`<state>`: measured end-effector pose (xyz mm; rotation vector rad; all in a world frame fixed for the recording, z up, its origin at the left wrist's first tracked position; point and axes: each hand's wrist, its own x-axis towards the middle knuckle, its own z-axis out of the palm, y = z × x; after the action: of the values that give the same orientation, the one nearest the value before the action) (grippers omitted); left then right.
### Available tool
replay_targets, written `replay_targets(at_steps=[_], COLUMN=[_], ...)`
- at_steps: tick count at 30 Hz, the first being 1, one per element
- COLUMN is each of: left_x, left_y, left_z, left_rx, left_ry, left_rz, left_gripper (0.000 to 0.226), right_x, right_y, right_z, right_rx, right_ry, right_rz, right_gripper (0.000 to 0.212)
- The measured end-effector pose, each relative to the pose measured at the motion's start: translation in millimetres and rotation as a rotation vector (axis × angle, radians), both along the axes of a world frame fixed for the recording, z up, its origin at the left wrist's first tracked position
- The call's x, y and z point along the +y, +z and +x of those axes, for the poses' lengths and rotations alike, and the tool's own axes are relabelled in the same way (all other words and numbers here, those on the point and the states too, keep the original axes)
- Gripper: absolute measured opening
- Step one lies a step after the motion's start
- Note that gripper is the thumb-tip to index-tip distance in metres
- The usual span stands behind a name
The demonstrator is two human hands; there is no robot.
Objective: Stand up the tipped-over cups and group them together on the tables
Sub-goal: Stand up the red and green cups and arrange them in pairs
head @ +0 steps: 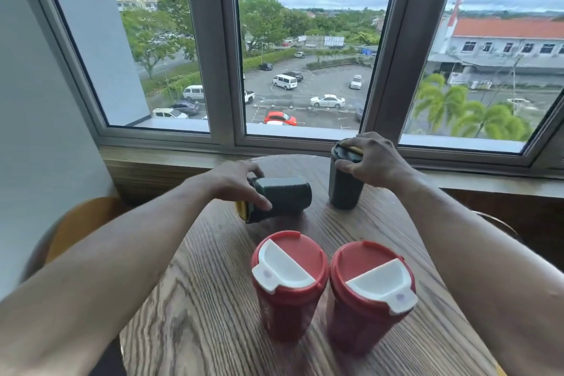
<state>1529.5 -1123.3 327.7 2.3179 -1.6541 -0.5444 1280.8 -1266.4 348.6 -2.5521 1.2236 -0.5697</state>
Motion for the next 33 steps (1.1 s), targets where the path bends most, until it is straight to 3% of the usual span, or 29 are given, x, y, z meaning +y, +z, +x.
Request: replay_targets(at_steps=[8,16,24,28,33], left_x=[-36.8,-72.8,-67.8,-53.9,-44.2], left_y=[47.9,39.6,28.8,21.4,8.6], left_z=[-17.7,-68.8,-54.1,-40.3,-28.7], left_rx=[-0.169,-0.387,-0.203,-0.128,0.014], left_ry=[-0.137,-0.315,-0.33,-0.228,-0.09], left_rz=[-0.119,-0.186,-0.288,-0.389,-0.396], left_gripper=[0.075,0.078,0.092,0.096,0.084], right_x=[-3.2,-8.6,-12.6,-14.1,-8.6], right_y=[-6.0,-11.8,-14.0,-14.6,-20.3], right_z=[-0.9,-1.0,-0.4,-2.6,-5.9], right_rx=[-0.034,-0.056,-0.076,-0.12,-0.181], right_ry=[0.005,-0.011,-0.004,-0.007,-0.036], right_rz=[0.017,0.02,0.034,0.141,0.134], right_gripper=[0.054,0.056,0.055,0.058,0.063])
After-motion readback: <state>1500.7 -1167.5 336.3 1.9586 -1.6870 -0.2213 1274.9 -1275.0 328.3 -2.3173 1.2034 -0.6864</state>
